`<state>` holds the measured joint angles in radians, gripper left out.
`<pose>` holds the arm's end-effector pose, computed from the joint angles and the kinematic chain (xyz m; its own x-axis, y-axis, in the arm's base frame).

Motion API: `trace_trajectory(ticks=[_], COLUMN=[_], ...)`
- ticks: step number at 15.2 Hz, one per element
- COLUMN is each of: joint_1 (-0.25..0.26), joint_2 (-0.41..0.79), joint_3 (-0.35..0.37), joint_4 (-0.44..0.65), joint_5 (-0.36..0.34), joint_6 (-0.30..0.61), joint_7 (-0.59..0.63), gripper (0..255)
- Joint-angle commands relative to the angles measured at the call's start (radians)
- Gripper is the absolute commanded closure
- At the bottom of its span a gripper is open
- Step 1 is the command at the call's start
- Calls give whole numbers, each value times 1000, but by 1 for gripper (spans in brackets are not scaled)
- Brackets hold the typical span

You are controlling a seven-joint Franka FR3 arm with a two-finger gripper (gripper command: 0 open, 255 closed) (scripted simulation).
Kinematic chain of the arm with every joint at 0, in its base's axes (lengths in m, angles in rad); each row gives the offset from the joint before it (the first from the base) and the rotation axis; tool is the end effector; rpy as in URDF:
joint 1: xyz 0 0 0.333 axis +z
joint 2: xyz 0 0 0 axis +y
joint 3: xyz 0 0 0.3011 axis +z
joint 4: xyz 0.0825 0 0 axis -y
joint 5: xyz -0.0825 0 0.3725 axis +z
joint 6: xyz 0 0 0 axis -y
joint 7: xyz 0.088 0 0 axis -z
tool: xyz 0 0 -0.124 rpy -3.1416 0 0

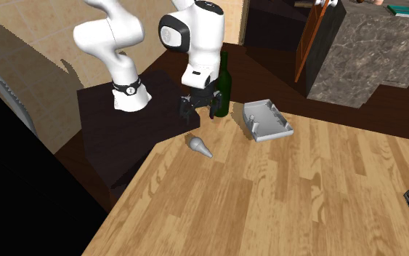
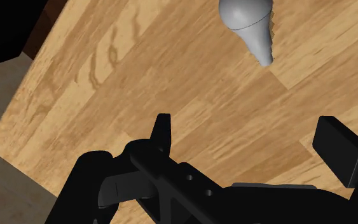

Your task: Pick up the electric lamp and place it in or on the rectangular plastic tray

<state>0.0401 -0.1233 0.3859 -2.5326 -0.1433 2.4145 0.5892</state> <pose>0.4062 0.1784 0.2928 0.9963 -0.0542 0.0665 -0.0622 -0.9903 0.1243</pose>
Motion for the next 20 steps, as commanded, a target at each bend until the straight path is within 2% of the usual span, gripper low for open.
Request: trace_trajectory(ticks=[1, 4, 7, 15, 20], joint_1=[-4, 7, 44, 77, 78], joint_2=[93, 225, 355, 467, 466], joint_3=[20, 29, 10, -50, -51], joint_4=[32, 87, 156, 174, 174], joint_5=[-59, -161, -263, -371, -370], joint_6=[47, 96, 129, 207, 207], joint_7=[69, 178, 282, 360, 360], gripper=[0, 0, 0, 0, 0])
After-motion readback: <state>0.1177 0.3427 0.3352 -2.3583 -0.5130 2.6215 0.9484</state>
